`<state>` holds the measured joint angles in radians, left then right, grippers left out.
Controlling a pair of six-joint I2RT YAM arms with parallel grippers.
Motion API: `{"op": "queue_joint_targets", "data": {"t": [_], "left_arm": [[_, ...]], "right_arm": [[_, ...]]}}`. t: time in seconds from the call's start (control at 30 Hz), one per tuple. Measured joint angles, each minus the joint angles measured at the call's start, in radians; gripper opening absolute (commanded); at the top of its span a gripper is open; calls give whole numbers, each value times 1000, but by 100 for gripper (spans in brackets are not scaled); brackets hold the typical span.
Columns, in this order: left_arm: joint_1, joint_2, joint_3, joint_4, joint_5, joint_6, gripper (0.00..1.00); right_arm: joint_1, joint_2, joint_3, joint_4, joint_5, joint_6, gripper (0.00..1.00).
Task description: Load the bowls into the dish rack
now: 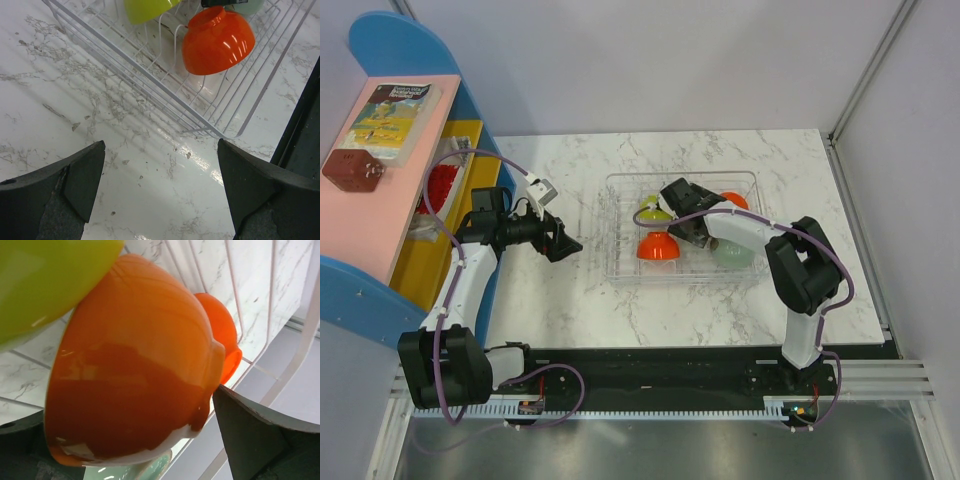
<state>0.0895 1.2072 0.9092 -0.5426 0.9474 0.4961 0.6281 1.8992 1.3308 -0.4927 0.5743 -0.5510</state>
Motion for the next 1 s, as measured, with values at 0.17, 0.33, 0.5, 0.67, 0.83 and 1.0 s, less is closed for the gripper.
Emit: {"op": "queue_joint_targets", "data": {"t": [0.17, 0.33, 0.5, 0.67, 0.83, 1.0], "left_arm": [[0, 0, 0, 0, 0, 0, 100], [1, 0, 0, 0, 0, 0, 100], [1, 0, 0, 0, 0, 0, 100], [1, 0, 0, 0, 0, 0, 100], [1, 0, 0, 0, 0, 0, 100], [1, 0, 0, 0, 0, 0, 100]], "right_arm": [[2, 0, 15, -97, -83, -10, 98], [0, -11, 69, -184, -177, -23, 98], [-15, -20, 109, -225, -254, -20, 98], [-27, -26, 160, -253, -347, -11, 98], [-54, -51, 218, -312, -459, 5, 98], [-136, -106, 240, -351, -585, 36, 89]]}}
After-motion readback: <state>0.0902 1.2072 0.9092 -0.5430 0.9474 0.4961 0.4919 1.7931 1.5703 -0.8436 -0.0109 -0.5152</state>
